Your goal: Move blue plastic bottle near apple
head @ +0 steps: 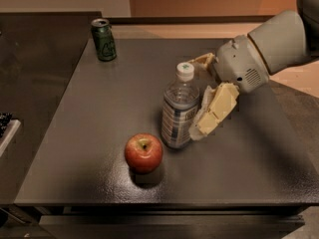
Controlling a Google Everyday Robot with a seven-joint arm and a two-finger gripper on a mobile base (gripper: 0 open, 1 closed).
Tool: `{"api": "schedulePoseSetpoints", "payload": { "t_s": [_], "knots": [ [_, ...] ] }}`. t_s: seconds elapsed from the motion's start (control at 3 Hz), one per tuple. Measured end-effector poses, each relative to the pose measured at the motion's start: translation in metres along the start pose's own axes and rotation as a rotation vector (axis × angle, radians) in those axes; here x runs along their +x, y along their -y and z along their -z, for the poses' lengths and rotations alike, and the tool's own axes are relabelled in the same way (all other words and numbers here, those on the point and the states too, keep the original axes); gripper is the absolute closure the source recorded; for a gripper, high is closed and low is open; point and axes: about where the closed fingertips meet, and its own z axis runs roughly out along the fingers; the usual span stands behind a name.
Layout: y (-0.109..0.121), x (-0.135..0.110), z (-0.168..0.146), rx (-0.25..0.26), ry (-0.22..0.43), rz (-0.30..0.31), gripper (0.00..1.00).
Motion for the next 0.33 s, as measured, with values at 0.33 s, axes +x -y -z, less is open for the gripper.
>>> {"api": "schedulePoseSetpoints", "payload": {
  "t_s": [0.33],
  "knots": [
    [0.0,-0.0001,0.0,0.0,0.0,0.0,0.0]
  ]
}}
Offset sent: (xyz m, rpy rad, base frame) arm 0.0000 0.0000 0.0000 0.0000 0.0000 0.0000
